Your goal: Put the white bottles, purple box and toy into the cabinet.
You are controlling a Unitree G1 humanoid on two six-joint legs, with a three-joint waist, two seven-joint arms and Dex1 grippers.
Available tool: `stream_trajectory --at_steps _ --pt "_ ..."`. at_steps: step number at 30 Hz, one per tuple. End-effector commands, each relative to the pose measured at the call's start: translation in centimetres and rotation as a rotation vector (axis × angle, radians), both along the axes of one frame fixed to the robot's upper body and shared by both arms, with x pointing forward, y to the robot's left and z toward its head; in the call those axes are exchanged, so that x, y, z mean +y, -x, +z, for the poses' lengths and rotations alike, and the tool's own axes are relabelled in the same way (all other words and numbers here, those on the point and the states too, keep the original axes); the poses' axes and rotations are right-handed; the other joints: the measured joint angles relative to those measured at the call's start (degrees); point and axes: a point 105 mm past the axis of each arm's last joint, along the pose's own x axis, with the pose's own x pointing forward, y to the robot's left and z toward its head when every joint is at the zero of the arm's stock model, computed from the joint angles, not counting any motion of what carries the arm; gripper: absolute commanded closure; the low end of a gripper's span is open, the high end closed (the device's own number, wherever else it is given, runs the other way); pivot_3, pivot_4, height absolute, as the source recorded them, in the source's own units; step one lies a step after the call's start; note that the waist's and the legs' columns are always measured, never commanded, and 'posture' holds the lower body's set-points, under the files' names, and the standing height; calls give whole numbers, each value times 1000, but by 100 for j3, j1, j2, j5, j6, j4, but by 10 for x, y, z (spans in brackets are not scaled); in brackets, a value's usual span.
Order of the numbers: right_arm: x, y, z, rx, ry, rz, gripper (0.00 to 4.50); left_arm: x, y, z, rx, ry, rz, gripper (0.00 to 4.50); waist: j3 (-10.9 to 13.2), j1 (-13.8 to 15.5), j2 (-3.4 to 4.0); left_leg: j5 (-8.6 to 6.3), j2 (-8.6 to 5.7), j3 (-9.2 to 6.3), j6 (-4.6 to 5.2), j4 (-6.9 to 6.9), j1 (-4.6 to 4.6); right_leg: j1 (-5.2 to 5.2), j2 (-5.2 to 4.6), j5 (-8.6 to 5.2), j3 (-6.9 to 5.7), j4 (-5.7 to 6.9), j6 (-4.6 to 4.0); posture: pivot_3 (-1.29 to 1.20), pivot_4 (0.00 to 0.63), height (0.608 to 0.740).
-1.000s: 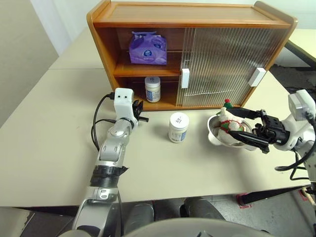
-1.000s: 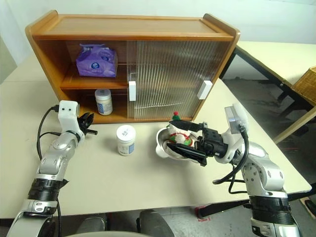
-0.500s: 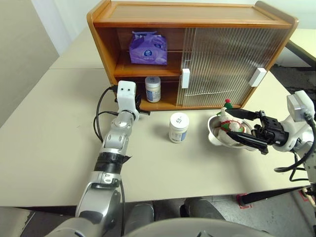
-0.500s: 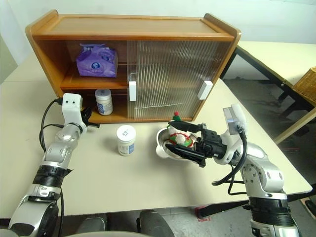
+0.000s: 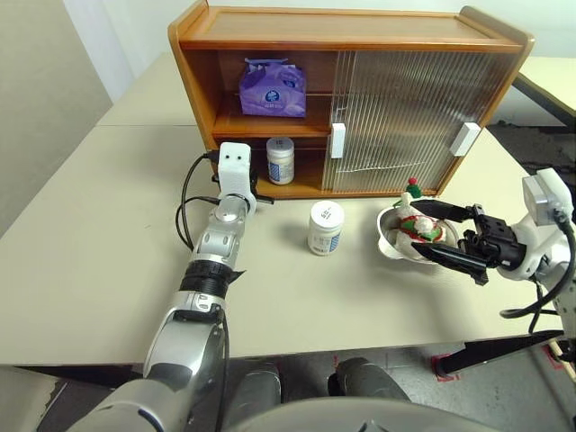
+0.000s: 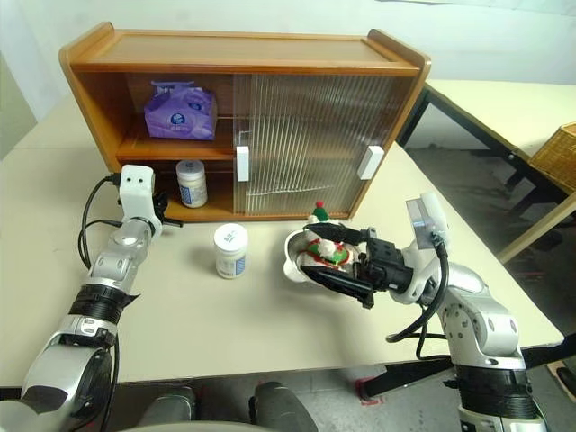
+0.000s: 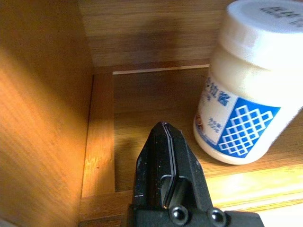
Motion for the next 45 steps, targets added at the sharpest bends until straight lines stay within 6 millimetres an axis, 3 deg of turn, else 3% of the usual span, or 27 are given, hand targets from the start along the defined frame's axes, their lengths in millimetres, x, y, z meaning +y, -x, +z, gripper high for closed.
stream_trajectory --at_steps 1,37,42,45 --pt "-1 1 2 -9 -1 -9 0 -20 -5 7 -22 -6 -75 4460 0 0 0 2 -2 -2 1 1 -1 1 0 0 0 0 0 -205 0 740" --pt "-1 4 4 -13 -3 -39 0 -59 -16 7 -7 27 -236 4460 -1 -232 2 -12 -7 0 -1 -2 -49 -31 -2 -14 11 -10 81 -228 0 740" --pt "-3 5 2 -10 -2 -38 0 -54 -15 11 -18 30 -231 4460 -1 -238 1 -12 -8 1 -2 1 -51 -31 -2 -13 12 -11 82 -228 0 740" --pt "-3 6 0 -4 -4 -35 0 -40 -2 7 -3 51 -238 4460 -1 -276 2 -12 -7 2 -2 -1 -51 -32 -2 -14 12 -11 81 -223 0 740"
